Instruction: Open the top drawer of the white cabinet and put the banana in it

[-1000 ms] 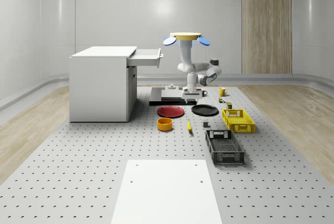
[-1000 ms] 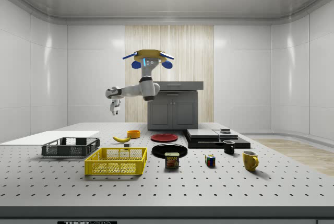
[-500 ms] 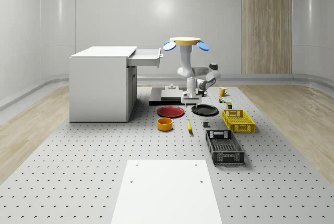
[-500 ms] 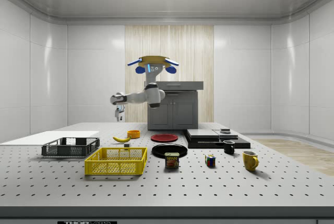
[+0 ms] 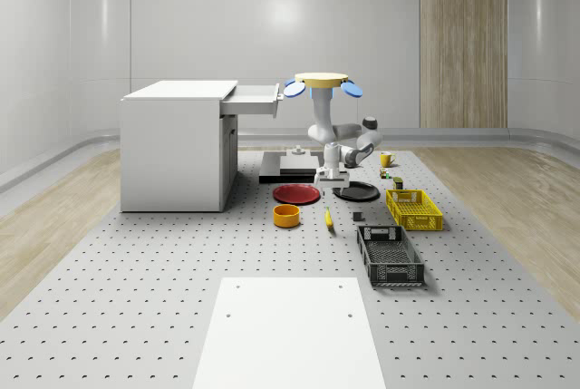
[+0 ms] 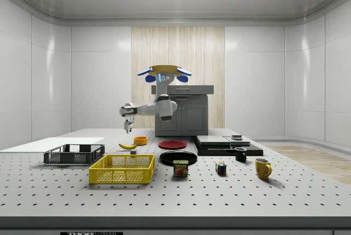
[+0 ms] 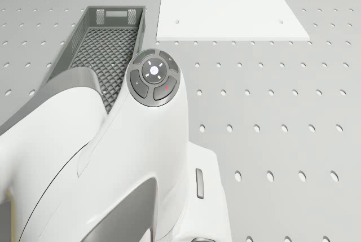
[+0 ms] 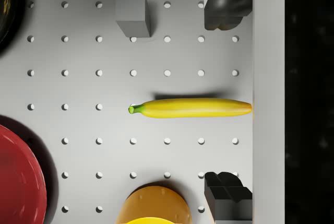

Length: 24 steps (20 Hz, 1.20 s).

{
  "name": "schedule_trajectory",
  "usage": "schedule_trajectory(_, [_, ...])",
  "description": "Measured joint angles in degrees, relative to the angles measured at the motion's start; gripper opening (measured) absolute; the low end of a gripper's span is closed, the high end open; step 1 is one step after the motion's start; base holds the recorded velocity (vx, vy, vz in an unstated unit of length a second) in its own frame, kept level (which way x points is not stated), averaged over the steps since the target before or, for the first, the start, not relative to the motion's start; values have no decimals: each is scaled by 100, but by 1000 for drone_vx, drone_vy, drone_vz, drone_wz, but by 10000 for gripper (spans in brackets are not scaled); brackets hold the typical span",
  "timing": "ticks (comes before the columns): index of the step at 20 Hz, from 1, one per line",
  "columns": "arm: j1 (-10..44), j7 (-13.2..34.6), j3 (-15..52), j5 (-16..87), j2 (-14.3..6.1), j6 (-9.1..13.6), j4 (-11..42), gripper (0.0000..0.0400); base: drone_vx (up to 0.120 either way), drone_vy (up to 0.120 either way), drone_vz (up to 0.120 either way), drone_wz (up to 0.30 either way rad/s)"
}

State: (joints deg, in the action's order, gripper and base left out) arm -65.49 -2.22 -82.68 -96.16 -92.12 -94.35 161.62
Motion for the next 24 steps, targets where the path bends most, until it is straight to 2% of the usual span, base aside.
schedule_trajectory(4, [0, 0, 0, 0, 0, 0, 0, 400, 0, 0, -100, 0])
schedule_trajectory(24, [-299, -78, 1414, -1331, 85, -468, -343, 400, 0, 0, 0, 0])
